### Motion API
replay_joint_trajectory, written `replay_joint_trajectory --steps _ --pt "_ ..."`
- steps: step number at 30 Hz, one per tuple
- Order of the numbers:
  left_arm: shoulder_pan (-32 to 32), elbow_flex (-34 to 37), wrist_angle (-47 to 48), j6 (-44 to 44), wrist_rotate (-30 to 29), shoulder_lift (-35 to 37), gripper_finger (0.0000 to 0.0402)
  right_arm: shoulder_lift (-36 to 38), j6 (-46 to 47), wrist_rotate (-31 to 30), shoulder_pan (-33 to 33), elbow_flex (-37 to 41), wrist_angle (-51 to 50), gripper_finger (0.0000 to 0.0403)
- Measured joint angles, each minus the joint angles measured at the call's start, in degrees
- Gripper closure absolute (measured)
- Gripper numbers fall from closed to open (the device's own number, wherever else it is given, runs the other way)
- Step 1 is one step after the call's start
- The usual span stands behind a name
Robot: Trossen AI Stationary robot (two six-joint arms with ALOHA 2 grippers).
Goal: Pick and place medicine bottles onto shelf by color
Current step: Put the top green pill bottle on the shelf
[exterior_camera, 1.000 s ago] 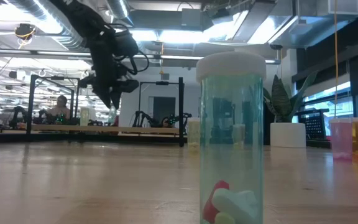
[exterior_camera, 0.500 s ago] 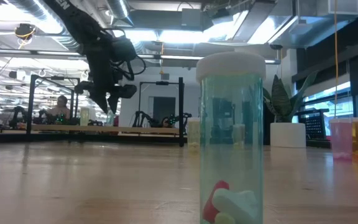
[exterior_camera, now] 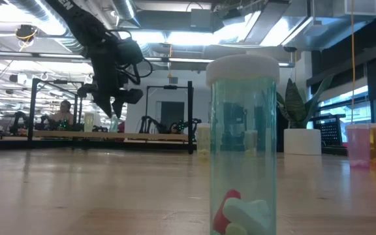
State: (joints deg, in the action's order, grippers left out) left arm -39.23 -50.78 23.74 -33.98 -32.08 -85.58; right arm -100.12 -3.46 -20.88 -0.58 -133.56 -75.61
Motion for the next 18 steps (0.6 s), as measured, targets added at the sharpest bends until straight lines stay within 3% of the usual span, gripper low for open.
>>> replay_joint_trajectory --steps 18 --pt "-0.4 0.0 0.4 -1.2 -0.1 0.0 0.0279 0.0 0.2 0.0 0.0 0.0 0.0 0.0166"
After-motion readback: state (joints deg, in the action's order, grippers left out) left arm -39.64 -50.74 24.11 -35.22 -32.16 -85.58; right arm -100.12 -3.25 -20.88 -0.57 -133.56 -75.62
